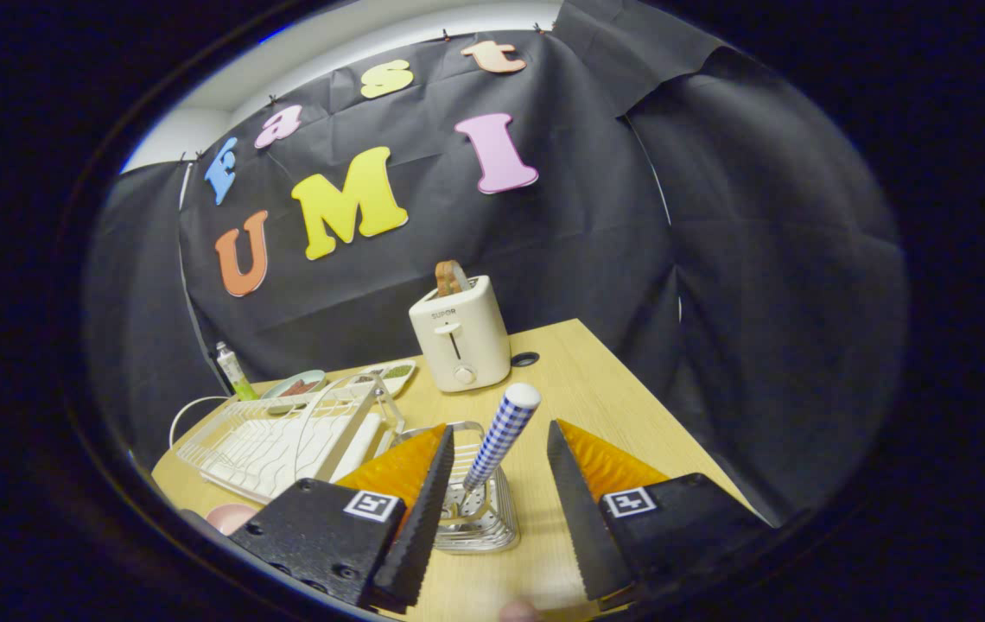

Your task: Take the plate from the dish rack, then take the spoon from the basket and place it into the plate.

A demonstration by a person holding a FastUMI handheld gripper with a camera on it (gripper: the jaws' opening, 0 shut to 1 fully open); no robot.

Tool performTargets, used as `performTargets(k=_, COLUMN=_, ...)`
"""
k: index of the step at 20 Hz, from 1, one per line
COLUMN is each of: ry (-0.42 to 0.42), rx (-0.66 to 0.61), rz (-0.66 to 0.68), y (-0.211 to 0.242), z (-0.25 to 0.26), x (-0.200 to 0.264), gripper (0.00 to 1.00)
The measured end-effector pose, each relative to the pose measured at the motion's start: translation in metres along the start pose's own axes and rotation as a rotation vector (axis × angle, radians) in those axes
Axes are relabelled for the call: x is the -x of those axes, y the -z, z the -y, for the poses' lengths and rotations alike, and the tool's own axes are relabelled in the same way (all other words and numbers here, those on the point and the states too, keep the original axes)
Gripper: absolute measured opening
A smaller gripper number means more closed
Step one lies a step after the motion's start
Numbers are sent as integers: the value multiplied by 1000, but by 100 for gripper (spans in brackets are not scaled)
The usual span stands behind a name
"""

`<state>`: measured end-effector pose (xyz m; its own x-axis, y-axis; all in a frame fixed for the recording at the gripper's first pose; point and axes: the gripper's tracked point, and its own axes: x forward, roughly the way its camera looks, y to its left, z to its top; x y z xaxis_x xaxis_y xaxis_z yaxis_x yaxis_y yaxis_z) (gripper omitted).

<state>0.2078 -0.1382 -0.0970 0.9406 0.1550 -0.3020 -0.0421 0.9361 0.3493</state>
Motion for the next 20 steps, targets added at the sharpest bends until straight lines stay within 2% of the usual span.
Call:
performTargets(k=4, ry=-36, rx=-28, rz=-21, y=0, z=-9, x=-3, gripper=34)
performTargets(k=6, ry=-57, rx=-37, rz=-28, y=-2, z=-16, x=0, gripper=22)
performTargets(k=7, ry=-59, rx=-48, rz=-21, y=-6, z=-19, x=4, gripper=20)
performTargets(k=8, ry=-37, rx=-44, rz=-8, y=-11, z=-17, x=3, gripper=16)
performTargets(k=11, ry=3, rx=-19, rz=49, y=-33, z=-19, x=16, gripper=8)
performTargets(k=16, ry=84, rx=22, rz=168, y=-77, z=-26, x=49, gripper=8)
performTargets(k=20, ry=88, rx=89, rz=249, y=-92, z=-61, x=93, gripper=8)
